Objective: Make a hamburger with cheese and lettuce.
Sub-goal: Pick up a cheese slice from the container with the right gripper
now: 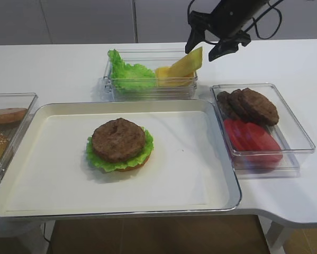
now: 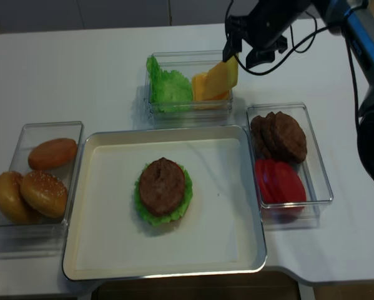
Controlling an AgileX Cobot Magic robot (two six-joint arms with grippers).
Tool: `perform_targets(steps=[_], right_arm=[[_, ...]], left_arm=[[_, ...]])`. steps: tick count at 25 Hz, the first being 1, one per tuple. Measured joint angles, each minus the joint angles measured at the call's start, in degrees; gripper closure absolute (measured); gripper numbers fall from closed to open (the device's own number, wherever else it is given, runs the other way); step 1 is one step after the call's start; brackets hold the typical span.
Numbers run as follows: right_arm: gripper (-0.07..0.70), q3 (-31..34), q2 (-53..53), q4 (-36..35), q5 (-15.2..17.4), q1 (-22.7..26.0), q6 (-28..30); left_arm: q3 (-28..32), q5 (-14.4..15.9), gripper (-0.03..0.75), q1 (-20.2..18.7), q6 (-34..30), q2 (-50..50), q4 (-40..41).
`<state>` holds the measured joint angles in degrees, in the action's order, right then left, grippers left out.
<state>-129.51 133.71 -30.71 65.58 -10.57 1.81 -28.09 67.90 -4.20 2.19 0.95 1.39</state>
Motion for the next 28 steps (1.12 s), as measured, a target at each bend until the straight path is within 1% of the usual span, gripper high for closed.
perform_targets(steps=[7,12,18,20,25,28], right_arm=[[0.077,0.0,0.4,-1.2,-0.2,0.0,0.2],[0.077,0.0,0.4,-1.2,1.1,0.0,0.3],[0.088,0.0,0.4,-1.3,1.3,0.0,0.6],[0.128,0.0,0.4,-1.4,1.4,0.0,0.6],[0.286,0.0,0.4,-1.6,1.4,0.0,0.6],[0.358,0.0,0.4,-1.9,1.4,0.0,0.6]], left_arm=[[0.0,0.0,0.232,0.0,0.0,0.0,0.0],[0.0,0.0,0.232,0.0,0.0,0.0,0.0],[0.0,0.0,0.232,0.0,0.0,0.0,0.0],[0.0,0.0,0.232,0.0,0.0,0.0,0.0],[0.0,0.0,0.232,0.0,0.0,0.0,0.0],[0.0,0.0,0.232,0.0,0.0,0.0,0.0]])
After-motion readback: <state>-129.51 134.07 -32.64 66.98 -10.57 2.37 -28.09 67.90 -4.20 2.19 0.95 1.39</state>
